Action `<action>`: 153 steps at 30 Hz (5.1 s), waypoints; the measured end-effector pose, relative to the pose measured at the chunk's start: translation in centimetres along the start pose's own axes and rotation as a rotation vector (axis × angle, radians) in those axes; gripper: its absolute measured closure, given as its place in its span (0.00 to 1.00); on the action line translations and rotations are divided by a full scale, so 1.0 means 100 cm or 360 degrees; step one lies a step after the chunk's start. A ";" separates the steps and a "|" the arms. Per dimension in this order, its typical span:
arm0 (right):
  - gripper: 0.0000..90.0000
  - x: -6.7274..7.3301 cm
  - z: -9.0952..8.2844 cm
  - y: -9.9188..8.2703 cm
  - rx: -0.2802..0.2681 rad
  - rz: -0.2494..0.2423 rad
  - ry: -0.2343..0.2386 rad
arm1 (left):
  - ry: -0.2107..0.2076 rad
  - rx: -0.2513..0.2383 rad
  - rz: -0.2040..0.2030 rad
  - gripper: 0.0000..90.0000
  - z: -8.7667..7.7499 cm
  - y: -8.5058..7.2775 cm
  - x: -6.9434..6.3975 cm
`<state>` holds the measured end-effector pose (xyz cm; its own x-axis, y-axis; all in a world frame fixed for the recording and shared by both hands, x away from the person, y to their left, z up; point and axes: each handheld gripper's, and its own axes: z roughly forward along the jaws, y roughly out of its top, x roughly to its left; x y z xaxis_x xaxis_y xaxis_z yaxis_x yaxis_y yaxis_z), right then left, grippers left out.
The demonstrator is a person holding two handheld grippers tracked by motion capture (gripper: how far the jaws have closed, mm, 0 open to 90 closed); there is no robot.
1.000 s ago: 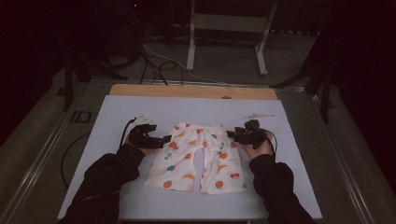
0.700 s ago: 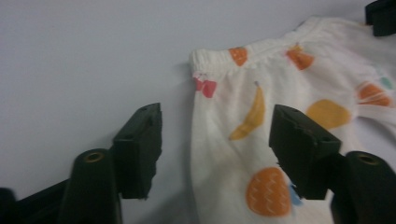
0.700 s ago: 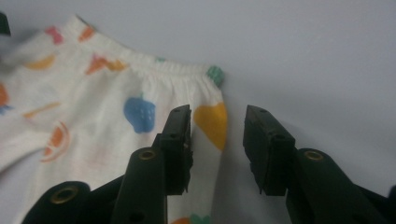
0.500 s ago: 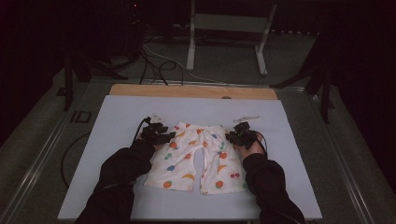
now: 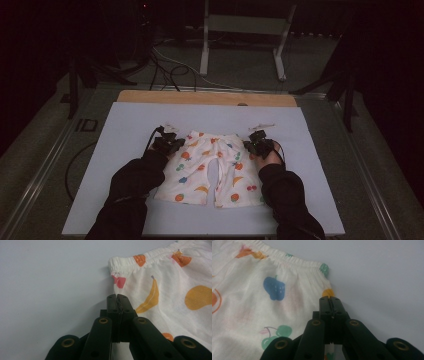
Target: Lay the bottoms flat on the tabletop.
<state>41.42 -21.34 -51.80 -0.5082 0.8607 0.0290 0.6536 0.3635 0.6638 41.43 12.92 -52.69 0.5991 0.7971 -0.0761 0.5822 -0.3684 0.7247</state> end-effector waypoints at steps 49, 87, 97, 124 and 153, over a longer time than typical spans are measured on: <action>0.96 -0.014 0.024 0.033 -0.0003 0.0115 -0.0108 | 0.0036 -0.0041 -0.0155 0.97 0.003 0.014 0.023; 0.44 0.021 -0.080 -0.053 -0.0109 -0.0072 0.0142 | -0.0292 -0.0340 -0.0012 0.01 -0.101 -0.027 -0.014; 0.74 0.018 -0.102 -0.104 0.0069 0.0035 -0.0006 | -0.0290 -0.0378 -0.0004 0.01 -0.131 -0.044 -0.019; 0.25 0.024 -0.124 -0.105 -0.0179 0.0013 0.0168 | -0.0288 -0.0369 -0.0008 0.00 -0.163 -0.100 -0.009; 0.09 0.016 -0.130 -0.124 -0.0573 -0.0209 0.0486 | -0.0463 -0.0363 0.0157 0.00 -0.175 -0.127 -0.014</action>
<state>25.19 -29.06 -50.21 -0.7498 0.6525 0.1098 0.3650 0.2695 0.8911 23.56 24.84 -49.81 0.7963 0.5817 -0.1660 0.3963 -0.2943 0.8697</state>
